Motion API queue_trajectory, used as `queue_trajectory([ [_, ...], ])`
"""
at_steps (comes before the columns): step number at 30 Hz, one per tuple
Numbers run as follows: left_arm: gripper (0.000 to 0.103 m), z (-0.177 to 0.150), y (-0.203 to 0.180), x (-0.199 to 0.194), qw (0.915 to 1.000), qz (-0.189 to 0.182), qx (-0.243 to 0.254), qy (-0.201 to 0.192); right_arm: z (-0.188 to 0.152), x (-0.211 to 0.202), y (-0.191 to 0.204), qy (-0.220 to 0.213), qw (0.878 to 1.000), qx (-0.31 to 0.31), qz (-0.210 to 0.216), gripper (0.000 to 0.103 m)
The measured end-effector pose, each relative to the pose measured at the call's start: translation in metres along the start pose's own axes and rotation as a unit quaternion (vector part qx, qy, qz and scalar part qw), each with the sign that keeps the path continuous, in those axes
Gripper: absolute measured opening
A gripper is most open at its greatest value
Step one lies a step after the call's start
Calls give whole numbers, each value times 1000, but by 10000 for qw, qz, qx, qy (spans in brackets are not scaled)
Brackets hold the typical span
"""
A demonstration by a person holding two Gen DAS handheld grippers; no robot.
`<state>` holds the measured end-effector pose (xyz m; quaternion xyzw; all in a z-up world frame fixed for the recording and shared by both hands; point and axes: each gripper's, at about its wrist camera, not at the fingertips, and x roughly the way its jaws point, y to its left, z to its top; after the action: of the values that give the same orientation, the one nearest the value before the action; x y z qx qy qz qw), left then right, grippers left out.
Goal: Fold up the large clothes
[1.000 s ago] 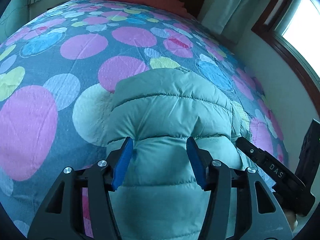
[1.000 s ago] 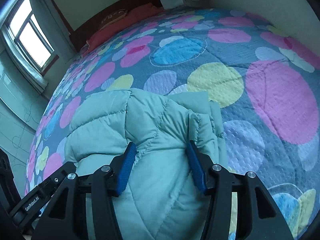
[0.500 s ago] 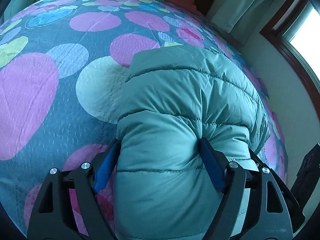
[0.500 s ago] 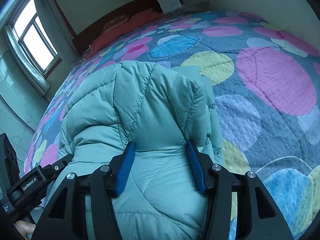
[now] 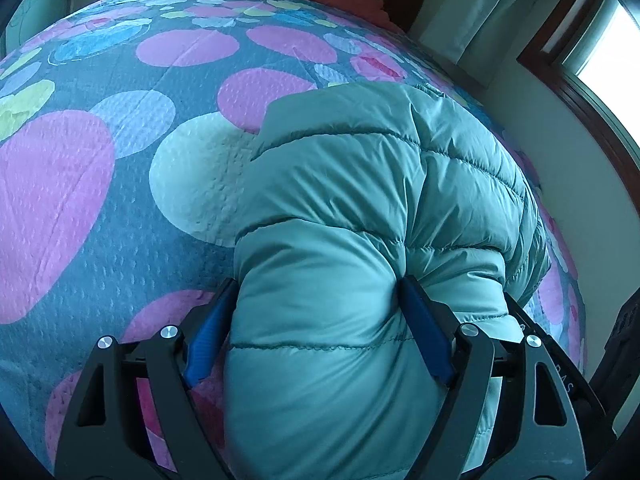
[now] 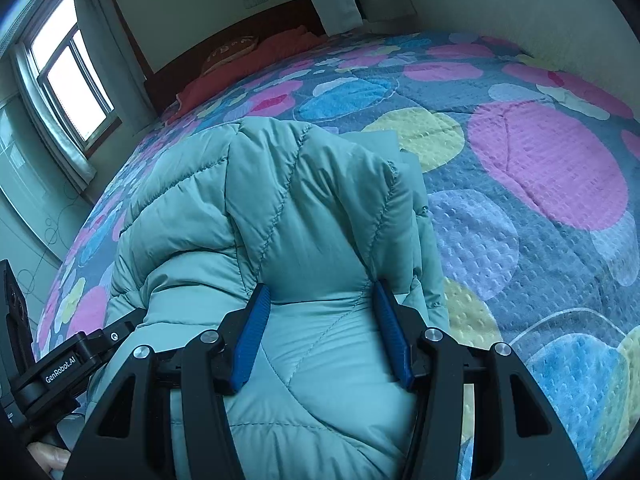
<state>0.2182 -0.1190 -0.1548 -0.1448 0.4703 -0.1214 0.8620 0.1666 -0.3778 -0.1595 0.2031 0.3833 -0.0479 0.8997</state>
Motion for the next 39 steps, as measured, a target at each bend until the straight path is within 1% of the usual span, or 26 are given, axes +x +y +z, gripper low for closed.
queue_trajectory([
  [6,82,1,-1,-2,10000,5,-5,35,-1,-4,1,-17,10000,-2,-9,53],
  [8,82,3,3,-4,9998,-119,-80,101,0,-6,1,20,10000,22,6,54],
  [11,82,6,18,-13,9979,-382,-470,231,4,-20,-4,66,9995,274,125,55],
  [13,82,8,32,-23,9951,-541,-816,171,8,-39,-14,-131,9975,615,311,55],
  [16,82,7,48,-33,9901,-760,-1178,47,13,-58,-36,-356,9904,1199,591,67],
  [18,83,3,60,-34,9839,-979,-1494,41,14,-56,-50,-300,9844,1538,798,69],
  [21,86,-5,70,-26,9743,-1276,-1841,226,9,-40,-65,-21,9753,1941,1049,69],
  [22,86,-8,71,-25,9726,-1351,-1881,200,6,-33,-69,73,9716,2058,1165,69],
  [24,89,-9,66,-27,9746,-1384,-1756,135,-2,-21,-72,283,9652,2238,1322,69],
  [26,91,-10,60,-23,9729,-1549,-1699,245,-10,-8,-73,490,9557,2404,1628,69],
  [27,92,-10,57,-22,9737,-1538,-1656,276,-14,-3,-72,537,9507,2466,1803,69],
  [28,94,-9,53,-20,9756,-1498,-1578,293,-16,-3,-70,483,9522,2409,1815,69],
  [30,94,-7,50,-16,9762,-1528,-1511,311,-16,-1,-64,469,9579,2198,1786,69],
  [31,93,-6,49,-14,9757,-1543,-1521,314,-15,-1,-62,471,9596,2137,1768,69],
  [32,90,-5,48,-13,9750,-1581,-1533,312,-15,0,-59,475,9616,2069,1739,66],
  [33,78,-4,47,-11,9735,-1664,-1526,355,-15,2,-56,483,9634,2012,1707,63],
  [34,75,-5,45,-7,9711,-1766,-1543,455,-15,4,-54,505,9634,1981,1736,54],
  [35,73,-5,45,-6,9707,-1768,-1567,445,-16,7,-52,543,9614,2008,1800,49],
  [36,69,-6,45,-7,9705,-1802,-1549,406,-18,7,-49,548,9601,2040,1833,47],
  [38,62,-5,46,-9,9695,-1889,-1521,360,-18,7,-43,530,9575,2070,1937,38],
  [39,59,-6,48,-11,9686,-1935,-1522,350,-18,7,-41,507,9565,2086,1977,36],
])
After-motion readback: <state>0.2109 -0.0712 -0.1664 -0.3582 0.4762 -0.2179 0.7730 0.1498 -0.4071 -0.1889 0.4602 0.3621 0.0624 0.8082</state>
